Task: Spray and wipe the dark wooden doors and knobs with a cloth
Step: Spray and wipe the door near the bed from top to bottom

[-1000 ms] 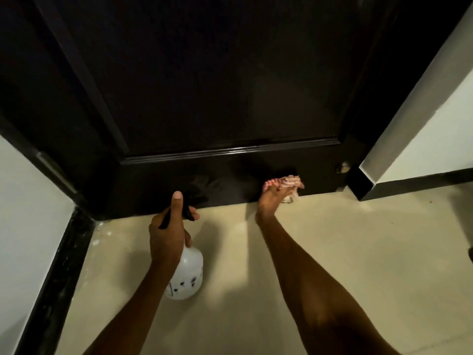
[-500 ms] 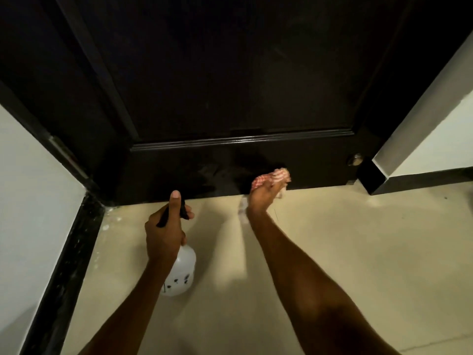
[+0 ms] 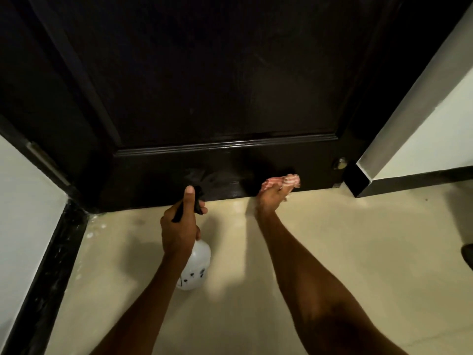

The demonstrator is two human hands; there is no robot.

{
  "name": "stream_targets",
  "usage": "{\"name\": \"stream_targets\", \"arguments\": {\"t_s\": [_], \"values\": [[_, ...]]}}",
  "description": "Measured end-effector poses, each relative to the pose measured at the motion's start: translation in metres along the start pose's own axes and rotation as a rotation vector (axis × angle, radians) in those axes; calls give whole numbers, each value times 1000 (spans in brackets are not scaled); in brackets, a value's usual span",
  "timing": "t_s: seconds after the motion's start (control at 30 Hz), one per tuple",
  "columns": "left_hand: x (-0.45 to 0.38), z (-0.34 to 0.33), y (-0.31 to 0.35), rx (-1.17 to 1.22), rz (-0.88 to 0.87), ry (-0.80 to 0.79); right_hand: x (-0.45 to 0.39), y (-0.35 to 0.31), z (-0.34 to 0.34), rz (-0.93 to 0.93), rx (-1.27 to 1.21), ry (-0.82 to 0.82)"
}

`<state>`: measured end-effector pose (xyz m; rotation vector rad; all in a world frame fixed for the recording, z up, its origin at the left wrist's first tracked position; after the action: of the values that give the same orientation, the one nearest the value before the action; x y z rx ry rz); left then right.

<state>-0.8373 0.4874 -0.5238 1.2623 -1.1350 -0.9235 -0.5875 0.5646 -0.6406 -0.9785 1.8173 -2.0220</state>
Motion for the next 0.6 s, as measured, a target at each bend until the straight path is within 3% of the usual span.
{"name": "stream_targets", "arguments": {"t_s": [0.1, 0.23, 0.3, 0.33, 0.37, 0.4, 0.6], "values": [[5, 17, 1, -65, 12, 38, 41, 12, -23, 142, 51, 113], [13, 42, 3, -110, -1, 90, 98, 51, -85, 112, -42, -50], [11, 53, 8, -111, -8, 132, 125, 58, -107, 319, 76, 19], [10, 58, 10, -103, -13, 139, 141, 47, -112, 337, 71, -49], [8, 64, 12, -100, -20, 139, 155, 34, -126, 553, 405, -116], [6, 69, 12, -103, -28, 139, 163, 25, -132, 712, 501, -116], [-1, 90, 7, -55, -28, 194, 140, 32, -114, 1105, 825, -316]]}}
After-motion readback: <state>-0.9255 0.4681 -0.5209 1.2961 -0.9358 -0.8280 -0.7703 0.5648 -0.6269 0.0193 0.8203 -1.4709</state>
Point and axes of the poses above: each hand's wrist, its own x-axis away from the middle knuckle, its own z-axis out of the back of the hand, y = z × x, the point moved 5 cm from there along -x, towards the middle knuckle, and after that the axes turned 7 degrees about x, right-handed, at the moved point
